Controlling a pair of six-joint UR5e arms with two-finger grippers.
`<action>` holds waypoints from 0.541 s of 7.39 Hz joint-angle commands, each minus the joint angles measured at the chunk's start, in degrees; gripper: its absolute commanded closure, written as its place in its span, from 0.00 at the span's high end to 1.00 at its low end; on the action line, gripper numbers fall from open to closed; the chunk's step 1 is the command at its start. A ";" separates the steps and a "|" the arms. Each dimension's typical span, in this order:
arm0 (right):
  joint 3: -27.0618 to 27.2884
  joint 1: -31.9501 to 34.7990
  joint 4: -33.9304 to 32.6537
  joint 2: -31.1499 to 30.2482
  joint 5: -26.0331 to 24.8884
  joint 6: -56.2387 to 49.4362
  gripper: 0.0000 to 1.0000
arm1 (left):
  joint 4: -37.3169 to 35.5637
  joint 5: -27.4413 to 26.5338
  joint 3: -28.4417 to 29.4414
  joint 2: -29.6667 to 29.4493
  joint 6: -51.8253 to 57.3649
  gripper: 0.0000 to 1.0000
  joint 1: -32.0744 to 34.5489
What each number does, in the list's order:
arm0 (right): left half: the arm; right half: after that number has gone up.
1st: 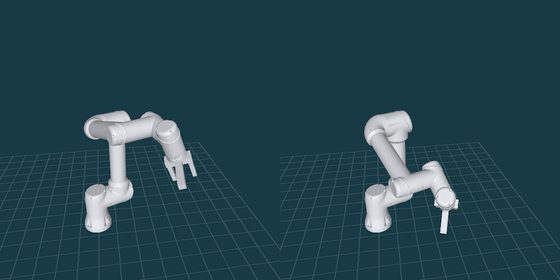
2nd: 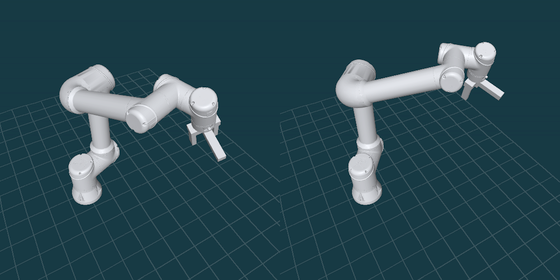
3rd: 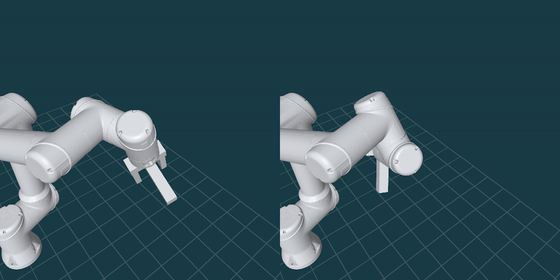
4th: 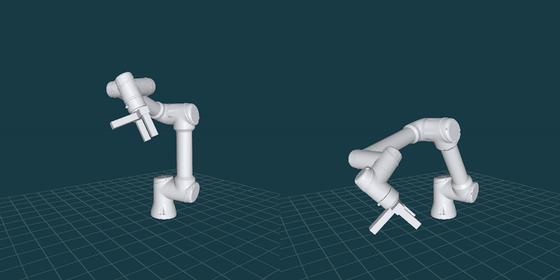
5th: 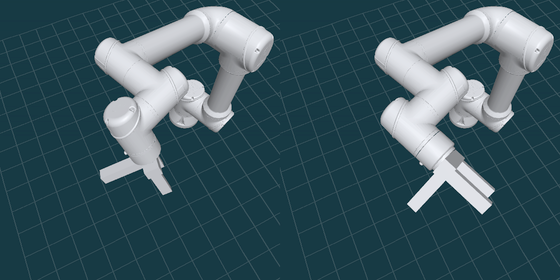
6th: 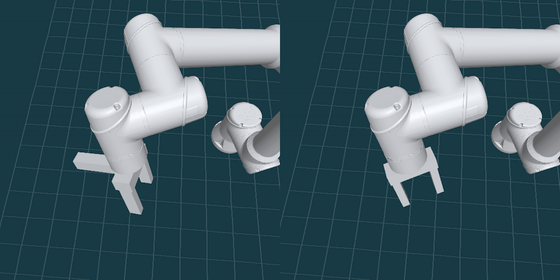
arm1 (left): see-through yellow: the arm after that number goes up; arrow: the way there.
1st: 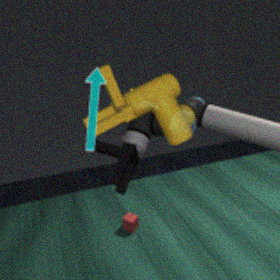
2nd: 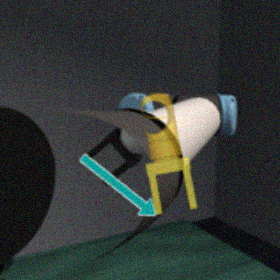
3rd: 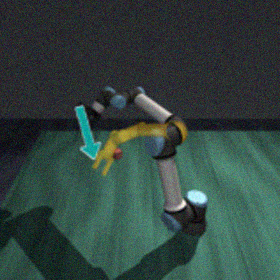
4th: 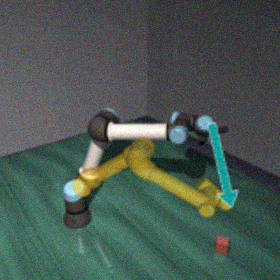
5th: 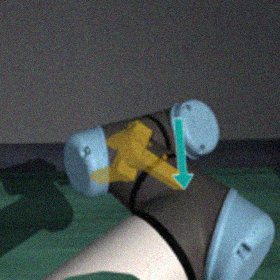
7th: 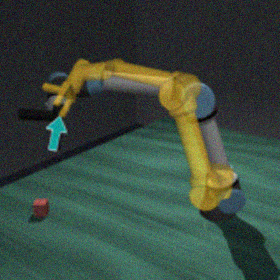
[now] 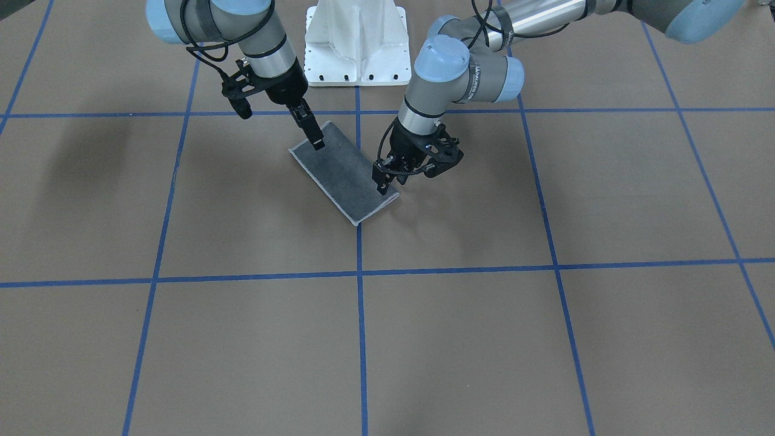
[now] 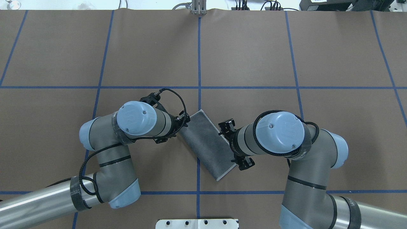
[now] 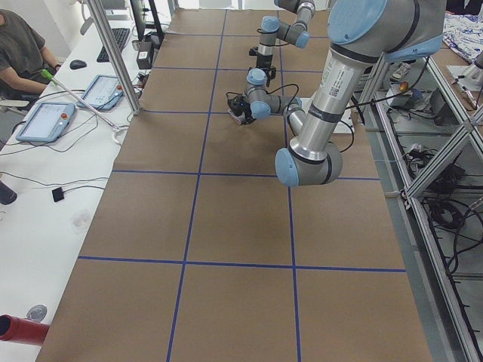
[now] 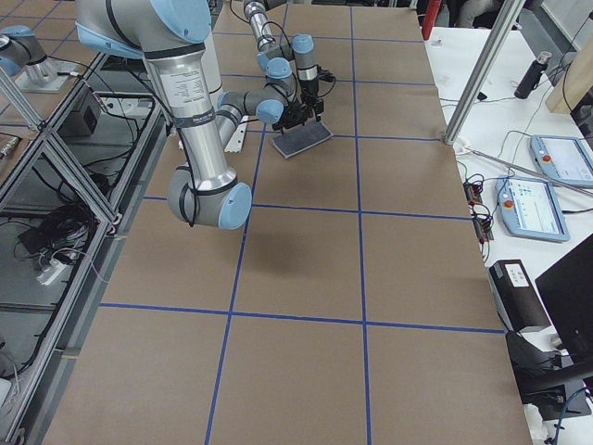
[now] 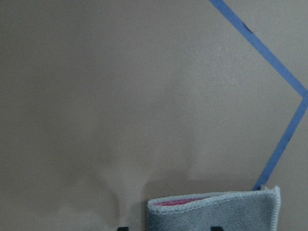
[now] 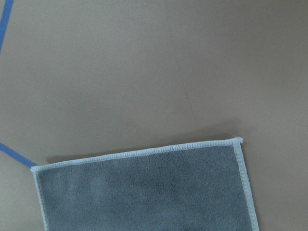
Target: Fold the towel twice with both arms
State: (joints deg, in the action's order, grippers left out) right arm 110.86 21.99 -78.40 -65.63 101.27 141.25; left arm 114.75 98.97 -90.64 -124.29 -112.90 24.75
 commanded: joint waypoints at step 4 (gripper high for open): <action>-0.03 -0.02 0.00 -0.37 0.16 -0.27 1.00 | 0.12 0.00 0.73 -0.08 0.04 0.00 0.04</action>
State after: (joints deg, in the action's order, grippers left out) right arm 110.79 21.98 -78.40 -65.93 101.42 140.97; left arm 114.86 99.02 -89.93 -124.36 -112.78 24.74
